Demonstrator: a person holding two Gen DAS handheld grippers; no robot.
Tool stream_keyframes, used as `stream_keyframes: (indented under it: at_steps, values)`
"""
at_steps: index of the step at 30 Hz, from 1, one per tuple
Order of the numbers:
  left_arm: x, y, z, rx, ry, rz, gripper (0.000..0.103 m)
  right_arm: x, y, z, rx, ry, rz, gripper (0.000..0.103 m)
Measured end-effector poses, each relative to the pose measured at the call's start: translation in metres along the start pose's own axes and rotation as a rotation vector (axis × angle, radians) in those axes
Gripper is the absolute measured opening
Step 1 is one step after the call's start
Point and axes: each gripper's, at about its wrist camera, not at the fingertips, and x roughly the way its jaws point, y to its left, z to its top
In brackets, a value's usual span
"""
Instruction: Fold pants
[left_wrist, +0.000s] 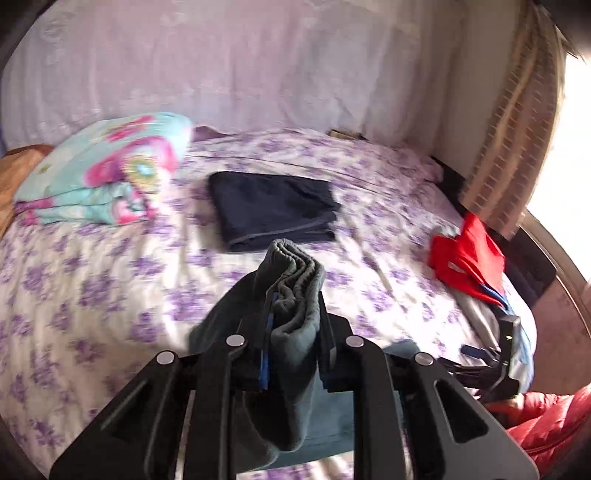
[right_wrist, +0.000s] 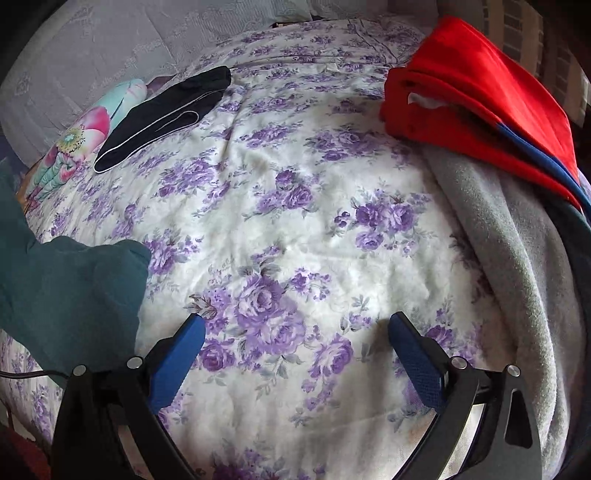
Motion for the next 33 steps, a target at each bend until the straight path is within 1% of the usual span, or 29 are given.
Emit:
stream_keyframes:
  at_steps: [2, 3, 4, 5, 6, 7, 8, 9, 10, 12, 14, 16, 17, 18, 20, 22, 24, 25, 26, 27, 28, 29, 30, 31, 32, 33]
  values:
    - [0.032, -0.045, -0.006, 0.059, 0.074, -0.125, 0.017, -0.002, -0.002, -0.001, -0.008, -0.011, 0.017, 0.1]
    - [0.049, -0.064, -0.012, 0.071, 0.126, -0.182, 0.018, -0.004, -0.004, -0.002, -0.006, -0.017, 0.032, 0.099]
    - [0.067, -0.082, -0.02, 0.085, 0.195, -0.228, 0.02, -0.008, -0.007, -0.002, -0.001, -0.021, 0.041, 0.099]
    - [0.081, -0.094, -0.029, 0.103, 0.251, -0.249, 0.028, -0.012, -0.011, -0.003, 0.007, -0.026, 0.041, 0.099]
    - [0.096, -0.109, -0.04, 0.134, 0.321, -0.248, 0.044, -0.02, -0.017, -0.003, 0.019, -0.041, 0.027, 0.099]
    - [0.102, -0.116, -0.048, 0.156, 0.356, -0.243, 0.05, -0.03, -0.025, -0.003, 0.035, -0.064, 0.011, 0.099]
    - [0.105, -0.121, -0.052, 0.17, 0.371, -0.253, 0.057, -0.041, -0.034, -0.004, 0.056, -0.092, -0.003, 0.099]
    - [0.103, -0.122, -0.053, 0.175, 0.369, -0.269, 0.063, -0.053, -0.046, -0.005, 0.083, -0.119, -0.02, 0.099]
    - [0.098, -0.122, -0.051, 0.172, 0.351, -0.282, 0.065, -0.063, -0.058, -0.006, 0.111, -0.137, -0.036, 0.099]
    - [0.085, -0.114, -0.046, 0.152, 0.303, -0.289, 0.077, -0.079, -0.076, -0.007, 0.153, -0.154, -0.057, 0.099]
    - [0.074, -0.1, -0.039, 0.108, 0.269, -0.27, 0.082, -0.09, -0.08, -0.002, 0.161, -0.17, -0.048, 0.099]
    - [0.072, -0.076, -0.032, 0.024, 0.26, -0.225, 0.085, -0.097, -0.067, 0.01, 0.134, -0.194, -0.007, 0.099]
    - [0.073, -0.061, -0.033, -0.026, 0.269, -0.195, 0.085, -0.098, -0.055, 0.017, 0.106, -0.205, 0.023, 0.099]
    - [0.079, -0.044, -0.036, -0.081, 0.291, -0.15, 0.085, -0.098, -0.039, 0.024, 0.068, -0.208, 0.059, 0.099]
    - [0.083, -0.018, -0.044, -0.153, 0.322, -0.078, 0.085, -0.092, 0.001, 0.035, -0.033, -0.191, 0.114, 0.099]
    - [0.078, 0.003, -0.056, -0.194, 0.336, -0.014, 0.085, -0.079, 0.042, 0.043, -0.134, -0.167, 0.14, 0.099]
    - [0.076, 0.017, -0.067, -0.205, 0.357, 0.045, 0.085, -0.061, 0.072, 0.049, -0.199, -0.122, 0.165, 0.099]
    - [0.078, 0.023, -0.074, -0.2, 0.387, 0.067, 0.085, -0.048, 0.083, 0.051, -0.225, -0.089, 0.167, 0.099]
    - [0.084, 0.028, -0.083, -0.189, 0.432, 0.091, 0.085, -0.034, 0.09, 0.05, -0.243, -0.047, 0.142, 0.099]
    - [0.091, 0.033, -0.094, -0.18, 0.479, 0.125, 0.085, -0.013, 0.092, 0.049, -0.248, 0.01, 0.094, 0.099]
    - [0.097, 0.036, -0.105, -0.179, 0.516, 0.153, 0.086, 0.009, 0.086, 0.048, -0.215, 0.075, 0.067, 0.099]
    - [0.102, 0.042, -0.115, -0.196, 0.536, 0.147, 0.089, 0.018, 0.073, 0.048, -0.125, 0.1, 0.138, 0.099]
    - [0.099, 0.045, -0.118, -0.21, 0.506, 0.129, 0.09, 0.022, 0.059, 0.049, -0.015, 0.123, 0.19, 0.099]
    - [0.096, 0.046, -0.117, -0.215, 0.494, 0.123, 0.09, 0.021, 0.051, 0.05, 0.039, 0.141, 0.2, 0.099]
    - [0.093, 0.047, -0.115, -0.217, 0.496, 0.131, 0.09, 0.014, 0.047, 0.051, 0.057, 0.133, 0.191, 0.099]
    - [0.089, 0.049, -0.113, -0.217, 0.484, 0.145, 0.088, 0.001, 0.044, 0.052, 0.052, 0.094, 0.159, 0.099]
